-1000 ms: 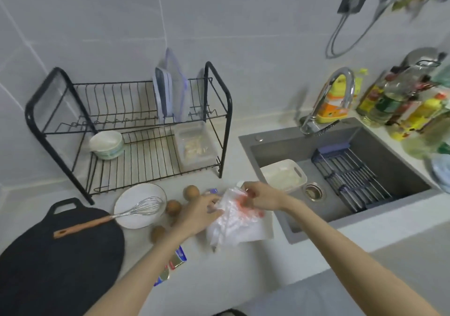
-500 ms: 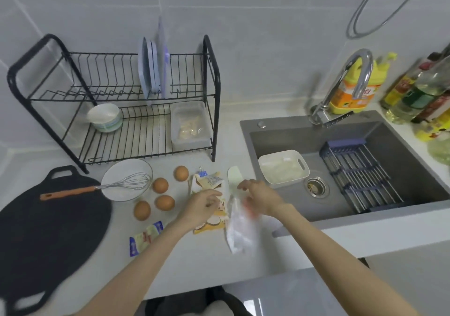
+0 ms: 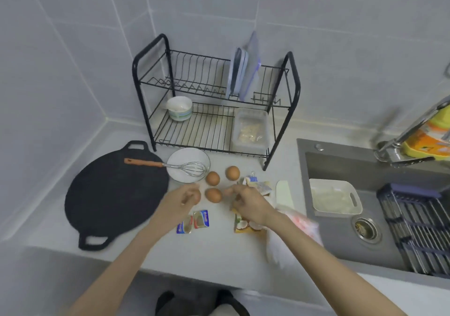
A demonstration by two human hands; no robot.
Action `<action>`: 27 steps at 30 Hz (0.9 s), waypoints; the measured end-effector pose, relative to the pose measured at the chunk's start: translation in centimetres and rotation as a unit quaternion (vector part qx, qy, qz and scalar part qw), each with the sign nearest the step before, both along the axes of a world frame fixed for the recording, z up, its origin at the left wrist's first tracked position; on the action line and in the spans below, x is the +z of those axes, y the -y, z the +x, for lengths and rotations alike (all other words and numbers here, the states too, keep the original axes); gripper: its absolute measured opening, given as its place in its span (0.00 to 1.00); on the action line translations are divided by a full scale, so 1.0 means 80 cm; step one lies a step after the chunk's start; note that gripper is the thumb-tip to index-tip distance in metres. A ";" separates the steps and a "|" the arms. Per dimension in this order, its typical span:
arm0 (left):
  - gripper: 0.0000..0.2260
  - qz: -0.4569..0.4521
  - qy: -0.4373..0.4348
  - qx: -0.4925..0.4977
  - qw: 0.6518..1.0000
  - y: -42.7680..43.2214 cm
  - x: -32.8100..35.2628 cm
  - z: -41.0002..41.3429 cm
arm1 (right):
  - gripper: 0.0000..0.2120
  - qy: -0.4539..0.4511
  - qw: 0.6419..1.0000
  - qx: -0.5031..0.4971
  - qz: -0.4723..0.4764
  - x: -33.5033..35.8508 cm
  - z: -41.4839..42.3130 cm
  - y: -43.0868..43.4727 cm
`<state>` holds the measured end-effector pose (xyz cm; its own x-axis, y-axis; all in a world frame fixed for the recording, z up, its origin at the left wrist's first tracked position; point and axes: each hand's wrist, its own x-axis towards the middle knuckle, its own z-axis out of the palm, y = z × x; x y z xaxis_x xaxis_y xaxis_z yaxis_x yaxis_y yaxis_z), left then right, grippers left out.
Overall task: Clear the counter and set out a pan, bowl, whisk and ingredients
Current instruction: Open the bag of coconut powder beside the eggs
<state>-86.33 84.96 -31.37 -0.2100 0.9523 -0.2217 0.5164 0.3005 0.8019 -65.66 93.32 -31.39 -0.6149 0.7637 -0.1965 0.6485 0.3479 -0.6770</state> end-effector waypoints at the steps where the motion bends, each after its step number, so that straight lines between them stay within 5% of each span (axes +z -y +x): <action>1: 0.12 -0.003 -0.011 0.008 1.000 0.011 -0.001 -0.013 | 0.16 -0.006 1.000 0.009 -0.004 0.000 -0.014 0.005; 9: 0.15 -0.001 -0.113 0.036 0.993 0.094 -0.031 -0.135 | 0.22 0.040 0.994 0.070 -0.068 -0.037 -0.153 0.051; 16: 0.28 -0.113 -0.265 -0.088 0.954 0.132 -0.062 -0.215 | 0.36 0.152 0.982 0.108 -0.034 -0.083 -0.246 0.088; 27: 0.25 -0.150 -0.302 -0.206 0.919 0.141 -0.091 -0.253 | 0.38 0.215 0.974 0.069 -0.025 -0.094 -0.271 0.127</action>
